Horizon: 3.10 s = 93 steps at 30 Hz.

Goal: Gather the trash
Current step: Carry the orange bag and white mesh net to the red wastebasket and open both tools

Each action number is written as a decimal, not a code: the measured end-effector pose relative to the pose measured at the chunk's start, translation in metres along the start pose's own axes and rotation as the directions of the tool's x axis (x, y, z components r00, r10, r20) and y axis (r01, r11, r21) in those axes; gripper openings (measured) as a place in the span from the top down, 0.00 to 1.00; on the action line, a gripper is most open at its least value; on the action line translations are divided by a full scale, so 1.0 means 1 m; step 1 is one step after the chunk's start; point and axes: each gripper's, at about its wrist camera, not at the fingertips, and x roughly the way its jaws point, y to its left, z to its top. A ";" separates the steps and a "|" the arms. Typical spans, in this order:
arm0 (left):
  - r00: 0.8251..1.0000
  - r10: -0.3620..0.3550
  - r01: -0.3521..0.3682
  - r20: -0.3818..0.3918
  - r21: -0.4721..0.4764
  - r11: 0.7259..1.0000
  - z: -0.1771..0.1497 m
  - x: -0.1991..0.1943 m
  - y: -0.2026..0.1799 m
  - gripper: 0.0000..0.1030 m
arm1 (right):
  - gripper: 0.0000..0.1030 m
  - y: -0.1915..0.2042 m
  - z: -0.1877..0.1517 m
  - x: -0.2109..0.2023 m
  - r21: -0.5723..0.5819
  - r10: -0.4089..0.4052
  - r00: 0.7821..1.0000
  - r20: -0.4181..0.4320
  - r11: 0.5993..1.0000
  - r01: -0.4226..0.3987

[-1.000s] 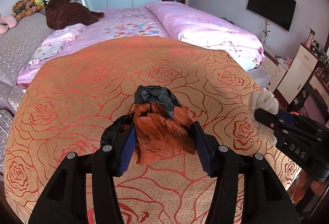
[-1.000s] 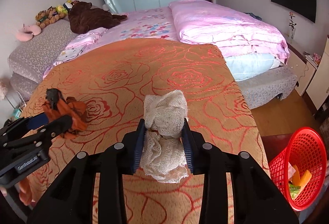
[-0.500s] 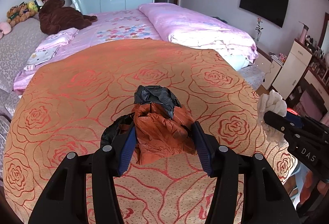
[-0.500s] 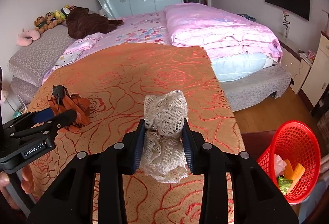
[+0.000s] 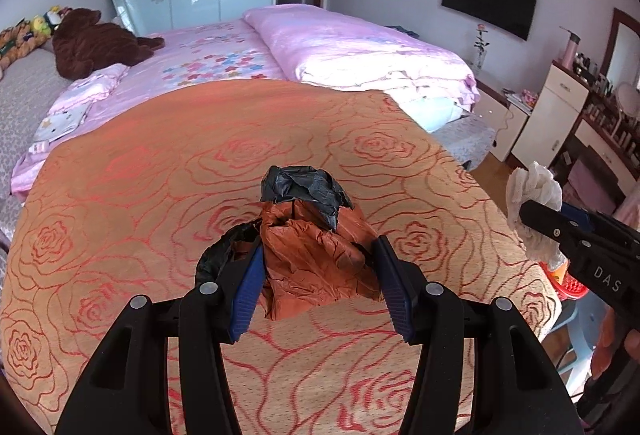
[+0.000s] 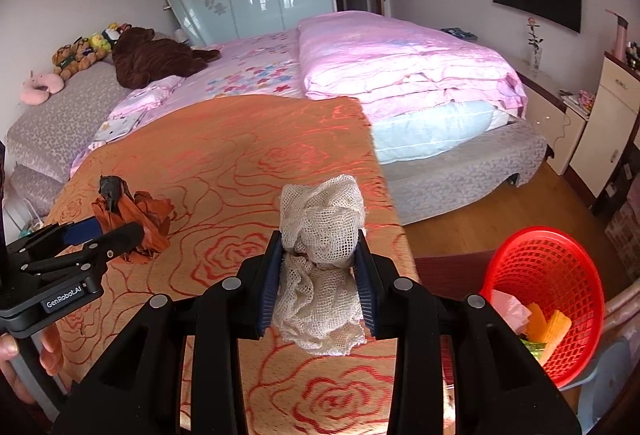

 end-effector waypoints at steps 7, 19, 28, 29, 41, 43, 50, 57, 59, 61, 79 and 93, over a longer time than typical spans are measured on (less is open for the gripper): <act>0.998 -0.065 0.064 0.012 0.053 0.997 0.011 0.005 -0.028 0.50 | 0.67 -0.025 0.001 -0.011 0.036 -0.052 0.999 0.016 0.998 0.052; 0.987 -0.162 0.157 0.015 0.171 0.973 0.026 0.012 -0.092 0.50 | 0.67 -0.086 -0.007 -0.033 0.138 -0.152 0.988 0.035 0.980 0.146; 0.972 -0.236 0.231 -0.009 0.242 0.942 0.037 0.020 -0.143 0.50 | 0.67 -0.134 -0.019 -0.047 0.222 -0.233 0.972 0.035 0.950 0.220; 0.970 -0.241 0.236 -0.011 0.248 0.939 0.037 0.021 -0.148 0.50 | 0.67 -0.138 -0.020 -0.048 0.230 -0.240 0.970 0.031 0.946 0.226; 0.943 -0.324 0.333 -0.081 0.314 0.889 0.037 0.039 -0.212 0.50 | 0.67 -0.192 -0.038 -0.056 0.339 -0.329 0.944 0.016 0.890 0.305; 0.939 -0.330 0.343 -0.097 0.325 0.881 0.036 0.044 -0.221 0.50 | 0.67 -0.201 -0.041 -0.058 0.362 -0.338 0.941 0.013 0.879 0.310; 0.929 -0.345 0.371 -0.136 0.347 0.862 0.029 0.059 -0.250 0.50 | 0.67 -0.225 -0.054 -0.062 0.410 -0.359 0.933 -0.008 0.850 0.330; 0.922 -0.346 0.387 -0.174 0.367 0.846 0.021 0.077 -0.279 0.50 | 0.67 -0.235 -0.061 -0.065 0.441 -0.375 0.927 -0.016 0.829 0.343; 0.921 -0.344 0.389 -0.185 0.364 0.846 0.020 0.082 -0.281 0.49 | 0.67 -0.237 -0.063 -0.065 0.447 -0.376 0.926 -0.018 0.826 0.344; 0.919 -0.343 0.393 -0.197 0.363 0.845 0.018 0.087 -0.285 0.49 | 0.67 -0.240 -0.064 -0.065 0.454 -0.377 0.926 -0.022 0.822 0.345; 0.906 -0.334 0.413 -0.260 0.369 0.832 0.002 0.115 -0.305 0.38 | 0.67 -0.250 -0.068 -0.053 0.473 -0.363 0.930 -0.059 0.810 0.346; 0.929 -0.321 0.365 -0.184 0.310 0.878 0.023 0.103 -0.269 0.28 | 0.66 -0.241 -0.073 -0.021 0.442 -0.278 0.955 -0.107 0.847 0.296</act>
